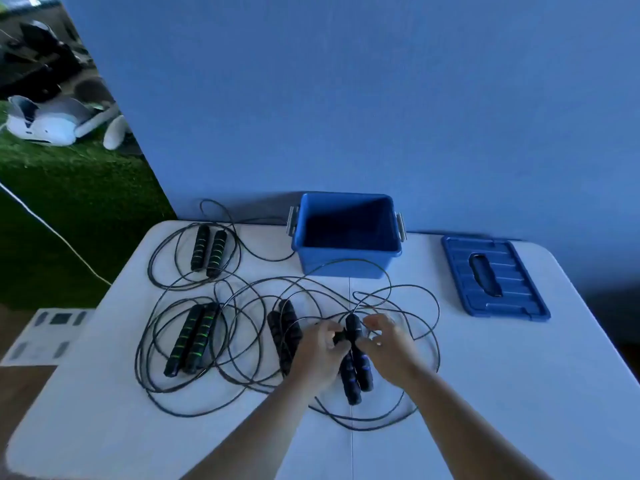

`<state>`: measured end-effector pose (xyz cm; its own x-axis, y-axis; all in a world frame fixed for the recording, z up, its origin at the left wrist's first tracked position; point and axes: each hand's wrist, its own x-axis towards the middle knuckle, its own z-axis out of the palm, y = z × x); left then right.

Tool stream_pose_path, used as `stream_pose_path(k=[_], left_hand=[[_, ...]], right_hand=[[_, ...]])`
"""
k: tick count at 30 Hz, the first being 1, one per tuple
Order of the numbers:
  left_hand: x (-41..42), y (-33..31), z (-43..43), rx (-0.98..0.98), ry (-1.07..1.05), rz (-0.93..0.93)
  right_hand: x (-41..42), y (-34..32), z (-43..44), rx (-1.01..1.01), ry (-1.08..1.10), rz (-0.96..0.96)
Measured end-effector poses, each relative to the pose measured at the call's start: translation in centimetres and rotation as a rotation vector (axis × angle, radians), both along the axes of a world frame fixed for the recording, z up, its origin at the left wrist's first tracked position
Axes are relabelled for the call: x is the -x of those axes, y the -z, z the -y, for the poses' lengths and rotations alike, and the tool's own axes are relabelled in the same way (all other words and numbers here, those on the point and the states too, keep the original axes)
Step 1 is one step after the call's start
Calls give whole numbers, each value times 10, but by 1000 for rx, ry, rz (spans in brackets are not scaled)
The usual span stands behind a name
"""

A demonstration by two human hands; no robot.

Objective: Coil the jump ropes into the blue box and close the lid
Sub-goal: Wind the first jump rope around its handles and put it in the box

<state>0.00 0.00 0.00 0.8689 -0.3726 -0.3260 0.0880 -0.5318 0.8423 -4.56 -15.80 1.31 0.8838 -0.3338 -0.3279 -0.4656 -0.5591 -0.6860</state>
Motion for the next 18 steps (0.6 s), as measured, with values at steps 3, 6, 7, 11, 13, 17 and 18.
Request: stream_pose_path(k=[3,6,7,11,13,17,18], left_hand=[[0,26,5,-68,-57,12],[11,24,11,-68,-126,-63],[14,21,14,-52,-133,-69],[21,13,19,-71,-154,-123],[20,7,21,-68,-177,-142],[19,8,22,21,-244,-239],[18,10,22,77,-269,-271]], right_hand=[[-1,6,2,-12,-25,-86],[2,6,2,45,-115,-167],[3,8,3,54,-138,-174],[5,15,3,45,-176,-192],[6,15,2,37,-187,-187],[10,14,9,-99,-155,-202],[12,15,11,-130,-143,-201]])
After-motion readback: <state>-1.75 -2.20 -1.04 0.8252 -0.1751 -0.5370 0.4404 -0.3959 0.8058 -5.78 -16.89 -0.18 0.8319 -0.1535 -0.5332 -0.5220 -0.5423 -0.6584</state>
